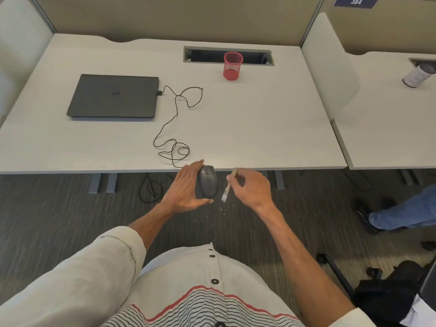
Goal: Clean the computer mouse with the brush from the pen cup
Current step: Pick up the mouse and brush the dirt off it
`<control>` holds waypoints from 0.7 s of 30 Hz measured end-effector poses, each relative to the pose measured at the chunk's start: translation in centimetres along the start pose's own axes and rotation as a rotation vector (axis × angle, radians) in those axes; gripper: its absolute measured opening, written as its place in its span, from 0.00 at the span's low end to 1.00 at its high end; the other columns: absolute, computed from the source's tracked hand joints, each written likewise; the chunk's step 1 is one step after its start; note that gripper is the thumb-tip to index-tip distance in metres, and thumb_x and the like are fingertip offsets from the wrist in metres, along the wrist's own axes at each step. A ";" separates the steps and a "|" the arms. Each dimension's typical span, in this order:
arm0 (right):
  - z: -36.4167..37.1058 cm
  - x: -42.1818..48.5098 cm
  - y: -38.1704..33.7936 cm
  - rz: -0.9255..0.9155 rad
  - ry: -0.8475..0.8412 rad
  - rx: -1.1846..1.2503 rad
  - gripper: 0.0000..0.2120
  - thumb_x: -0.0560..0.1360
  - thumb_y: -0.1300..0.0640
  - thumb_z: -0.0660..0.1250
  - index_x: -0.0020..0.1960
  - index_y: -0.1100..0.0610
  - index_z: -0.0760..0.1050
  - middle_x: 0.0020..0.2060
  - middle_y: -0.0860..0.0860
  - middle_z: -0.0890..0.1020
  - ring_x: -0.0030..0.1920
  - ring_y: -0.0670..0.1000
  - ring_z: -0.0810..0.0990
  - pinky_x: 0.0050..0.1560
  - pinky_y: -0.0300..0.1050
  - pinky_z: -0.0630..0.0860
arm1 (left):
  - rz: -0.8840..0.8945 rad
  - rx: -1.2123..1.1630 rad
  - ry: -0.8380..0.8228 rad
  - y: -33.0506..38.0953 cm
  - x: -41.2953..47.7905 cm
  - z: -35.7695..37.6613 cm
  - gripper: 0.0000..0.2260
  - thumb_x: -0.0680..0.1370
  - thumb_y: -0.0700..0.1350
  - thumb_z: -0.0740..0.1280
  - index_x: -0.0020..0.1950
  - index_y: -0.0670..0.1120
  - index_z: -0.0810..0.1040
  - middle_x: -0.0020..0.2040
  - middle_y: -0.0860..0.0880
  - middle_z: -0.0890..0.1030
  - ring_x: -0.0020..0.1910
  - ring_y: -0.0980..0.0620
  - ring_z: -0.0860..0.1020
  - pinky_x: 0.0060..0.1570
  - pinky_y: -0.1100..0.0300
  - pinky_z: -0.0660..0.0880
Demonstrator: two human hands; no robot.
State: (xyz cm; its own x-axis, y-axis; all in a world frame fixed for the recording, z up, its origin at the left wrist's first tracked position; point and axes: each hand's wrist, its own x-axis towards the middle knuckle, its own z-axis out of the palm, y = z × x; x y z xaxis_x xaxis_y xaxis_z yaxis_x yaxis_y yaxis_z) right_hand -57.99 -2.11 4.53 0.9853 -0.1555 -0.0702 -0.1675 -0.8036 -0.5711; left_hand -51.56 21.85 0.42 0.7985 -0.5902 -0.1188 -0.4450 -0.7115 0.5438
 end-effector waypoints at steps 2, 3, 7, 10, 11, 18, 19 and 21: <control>0.8 0.6 0.1 0.198 -0.045 0.354 0.14 0.85 0.45 0.69 0.49 0.52 0.87 0.45 0.45 0.86 0.49 0.47 0.84 0.52 0.47 0.76 | 0.009 0.004 -0.005 0.1 0.0 0.1 0.58 0.72 0.68 0.80 0.88 0.43 0.53 0.88 0.45 0.57 0.88 0.46 0.59 0.89 0.42 0.53; 1.2 0.9 0.0 0.277 -0.088 0.505 0.14 0.85 0.47 0.70 0.48 0.54 0.88 0.49 0.45 0.87 0.54 0.47 0.84 0.57 0.48 0.75 | 0.012 0.001 -0.005 0.2 0.0 0.2 0.58 0.72 0.68 0.81 0.88 0.43 0.53 0.88 0.45 0.57 0.88 0.46 0.59 0.89 0.42 0.53; 3.0 0.9 -0.3 0.466 -0.293 0.845 0.16 0.85 0.48 0.72 0.49 0.60 0.89 0.55 0.48 0.90 0.63 0.47 0.83 0.70 0.55 0.75 | 0.042 -0.006 -0.014 0.5 0.0 0.7 0.58 0.71 0.67 0.81 0.87 0.43 0.54 0.88 0.44 0.58 0.88 0.45 0.59 0.89 0.41 0.54; 4.1 0.4 -0.2 0.516 -0.319 0.927 0.18 0.85 0.48 0.71 0.55 0.64 0.87 0.48 0.49 0.91 0.52 0.45 0.89 0.61 0.52 0.78 | 0.051 -0.016 -0.027 0.7 -0.1 1.1 0.60 0.69 0.70 0.81 0.88 0.42 0.54 0.88 0.44 0.58 0.87 0.45 0.60 0.89 0.41 0.54; 4.3 0.4 -0.1 0.531 -0.302 0.932 0.18 0.85 0.48 0.71 0.55 0.64 0.87 0.46 0.49 0.91 0.49 0.45 0.90 0.58 0.50 0.79 | 0.052 -0.012 -0.033 0.7 -0.2 1.2 0.60 0.69 0.70 0.81 0.88 0.42 0.54 0.88 0.44 0.58 0.88 0.45 0.60 0.89 0.42 0.54; 5.3 0.4 -0.2 0.552 -0.227 0.930 0.13 0.85 0.53 0.73 0.54 0.63 0.89 0.47 0.54 0.91 0.53 0.55 0.90 0.50 0.45 0.85 | 0.088 0.045 -0.084 0.5 -0.2 2.0 0.58 0.73 0.71 0.76 0.90 0.44 0.49 0.90 0.46 0.53 0.90 0.47 0.53 0.90 0.43 0.49; 5.4 0.3 -0.2 0.555 -0.218 0.934 0.12 0.85 0.53 0.73 0.54 0.63 0.89 0.47 0.55 0.91 0.53 0.55 0.91 0.49 0.45 0.86 | 0.091 0.048 -0.089 0.4 -0.1 2.1 0.58 0.74 0.71 0.76 0.90 0.44 0.49 0.90 0.46 0.52 0.90 0.47 0.52 0.90 0.43 0.49; 5.7 0.2 -0.3 0.568 -0.197 0.938 0.12 0.85 0.53 0.73 0.54 0.62 0.89 0.48 0.55 0.92 0.54 0.55 0.91 0.48 0.44 0.85 | 0.097 0.051 -0.105 0.2 0.0 2.1 0.58 0.74 0.70 0.76 0.90 0.44 0.48 0.90 0.46 0.51 0.90 0.47 0.51 0.90 0.43 0.49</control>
State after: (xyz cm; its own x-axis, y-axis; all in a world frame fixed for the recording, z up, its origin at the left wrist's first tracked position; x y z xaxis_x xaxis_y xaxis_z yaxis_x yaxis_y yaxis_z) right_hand -57.55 1.42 0.01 0.7750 -0.2018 -0.5989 -0.5870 0.1212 -0.8005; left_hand -52.51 20.94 -1.19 0.7047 -0.6922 -0.1556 -0.5402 -0.6657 0.5148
